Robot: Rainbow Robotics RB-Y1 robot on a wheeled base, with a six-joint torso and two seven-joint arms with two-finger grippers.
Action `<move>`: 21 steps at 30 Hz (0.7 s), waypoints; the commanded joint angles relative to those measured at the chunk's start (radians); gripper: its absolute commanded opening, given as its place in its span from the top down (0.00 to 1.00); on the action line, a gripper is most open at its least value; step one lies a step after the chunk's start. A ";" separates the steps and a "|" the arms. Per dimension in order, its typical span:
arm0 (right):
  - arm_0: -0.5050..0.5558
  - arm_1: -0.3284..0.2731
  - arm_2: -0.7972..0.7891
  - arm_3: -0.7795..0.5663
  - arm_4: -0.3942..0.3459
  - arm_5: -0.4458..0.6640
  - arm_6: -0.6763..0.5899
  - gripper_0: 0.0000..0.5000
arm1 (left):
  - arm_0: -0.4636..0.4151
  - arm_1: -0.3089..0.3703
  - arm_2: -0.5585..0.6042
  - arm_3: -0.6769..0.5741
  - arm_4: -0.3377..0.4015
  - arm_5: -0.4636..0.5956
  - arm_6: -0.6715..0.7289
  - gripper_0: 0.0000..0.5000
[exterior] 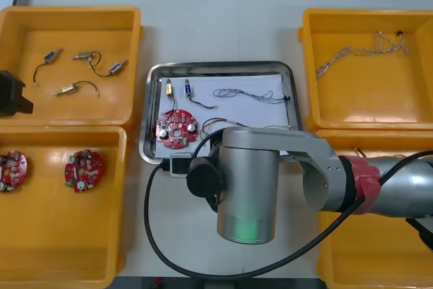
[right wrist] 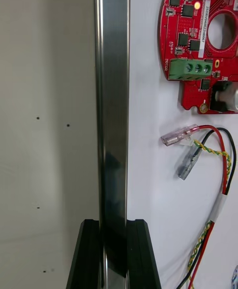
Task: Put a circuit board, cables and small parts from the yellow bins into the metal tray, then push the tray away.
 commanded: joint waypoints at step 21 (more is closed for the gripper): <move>-0.208 0.004 0.012 0.210 -0.022 -0.132 0.042 1.00 | 0.016 0.034 0.026 -0.005 0.008 0.007 -0.087 0.00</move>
